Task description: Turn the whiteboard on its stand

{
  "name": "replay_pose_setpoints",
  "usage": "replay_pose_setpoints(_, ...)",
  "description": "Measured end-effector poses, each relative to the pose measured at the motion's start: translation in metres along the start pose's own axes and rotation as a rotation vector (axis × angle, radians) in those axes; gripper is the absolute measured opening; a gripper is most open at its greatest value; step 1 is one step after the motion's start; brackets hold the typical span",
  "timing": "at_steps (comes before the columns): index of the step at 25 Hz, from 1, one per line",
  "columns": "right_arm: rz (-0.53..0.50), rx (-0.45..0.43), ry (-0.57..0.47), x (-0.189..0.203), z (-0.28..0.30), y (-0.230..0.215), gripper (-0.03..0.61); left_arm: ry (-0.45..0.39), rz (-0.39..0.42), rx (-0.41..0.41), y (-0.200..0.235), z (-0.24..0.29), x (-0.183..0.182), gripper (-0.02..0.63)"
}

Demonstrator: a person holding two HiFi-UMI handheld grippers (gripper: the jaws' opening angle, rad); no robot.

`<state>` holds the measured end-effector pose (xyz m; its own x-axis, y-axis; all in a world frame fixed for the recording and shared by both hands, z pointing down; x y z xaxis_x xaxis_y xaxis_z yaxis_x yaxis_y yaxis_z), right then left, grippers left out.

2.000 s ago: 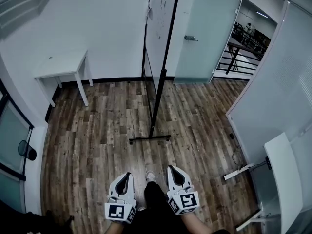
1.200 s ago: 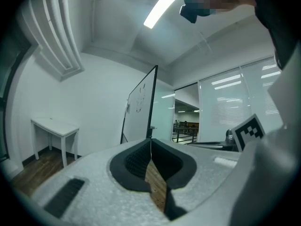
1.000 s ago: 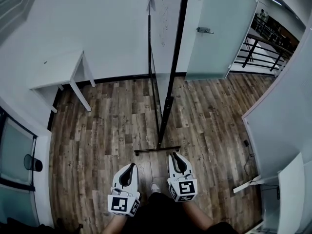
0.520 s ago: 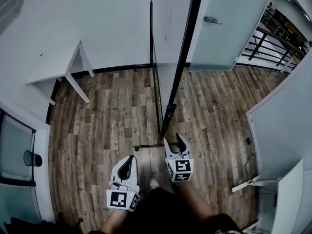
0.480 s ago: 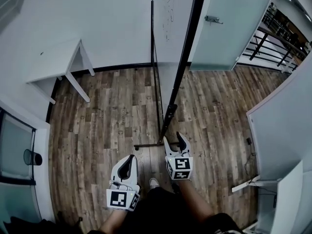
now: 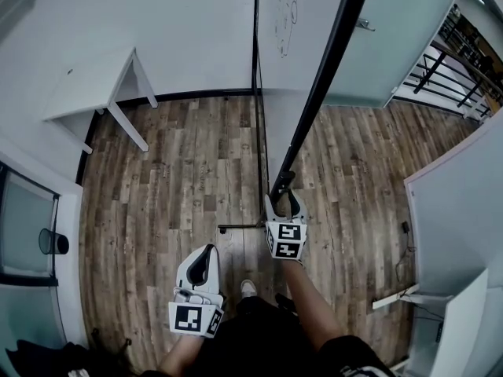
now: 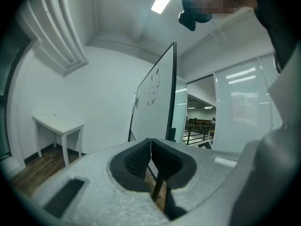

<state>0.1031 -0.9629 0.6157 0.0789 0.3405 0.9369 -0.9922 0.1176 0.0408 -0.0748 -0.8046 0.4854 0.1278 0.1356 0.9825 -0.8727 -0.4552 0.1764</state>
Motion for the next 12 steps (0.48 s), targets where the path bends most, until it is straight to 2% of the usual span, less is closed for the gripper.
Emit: replay_pose_setpoints(12,-0.029,0.018,-0.001,0.001,0.033,-0.001,0.224,0.004,-0.01,-0.016,0.001,0.0,0.005,0.018)
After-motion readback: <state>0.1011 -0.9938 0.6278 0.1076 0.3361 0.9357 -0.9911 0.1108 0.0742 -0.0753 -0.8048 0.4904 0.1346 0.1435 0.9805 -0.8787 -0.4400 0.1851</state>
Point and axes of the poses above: the fingertips, and each gripper's own axes: z forward along the fingers, y to its left, x out of its underside, the point moved 1 cm from there along -z, backward along the fingers, and after that the axes turned 8 degrees about x, right-handed, at the moved point
